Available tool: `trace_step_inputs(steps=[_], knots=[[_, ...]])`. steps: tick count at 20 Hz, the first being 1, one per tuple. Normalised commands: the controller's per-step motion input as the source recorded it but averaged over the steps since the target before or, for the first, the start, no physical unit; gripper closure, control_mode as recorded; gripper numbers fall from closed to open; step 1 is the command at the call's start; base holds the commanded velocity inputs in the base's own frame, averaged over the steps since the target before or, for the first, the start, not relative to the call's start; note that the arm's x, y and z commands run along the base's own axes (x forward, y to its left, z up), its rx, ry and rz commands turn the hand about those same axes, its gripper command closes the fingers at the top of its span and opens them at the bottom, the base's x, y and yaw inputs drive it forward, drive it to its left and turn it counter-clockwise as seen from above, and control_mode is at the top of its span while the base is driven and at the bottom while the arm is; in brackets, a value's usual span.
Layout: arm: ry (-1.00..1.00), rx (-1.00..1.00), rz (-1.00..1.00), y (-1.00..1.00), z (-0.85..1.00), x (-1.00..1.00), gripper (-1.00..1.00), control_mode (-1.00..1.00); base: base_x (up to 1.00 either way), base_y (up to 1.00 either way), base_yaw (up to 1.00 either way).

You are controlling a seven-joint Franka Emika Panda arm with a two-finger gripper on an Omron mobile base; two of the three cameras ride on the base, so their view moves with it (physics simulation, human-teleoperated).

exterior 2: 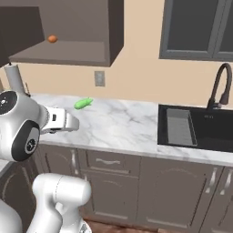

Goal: Pick the bar and yogurt from the counter and place them in the cabinets closest to them.

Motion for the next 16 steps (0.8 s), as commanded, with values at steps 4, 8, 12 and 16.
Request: trace_step_inputs(steps=[4,8,12,16], knots=[[0.0,0.0,0.0,0.0,0.0,0.0,-1.0,1.0,0.5,0.31,-0.01],[0.0,0.0,0.0,0.0,0.0,0.0,-1.0,1.0,0.45,0.31,-0.02],[0.0,0.0,0.0,0.0,0.0,0.0,-1.0,1.0,0.42,0.3,-0.02],[0.0,0.0,0.0,0.0,0.0,0.0,-1.0,1.0,0.41,0.27,-0.02]])
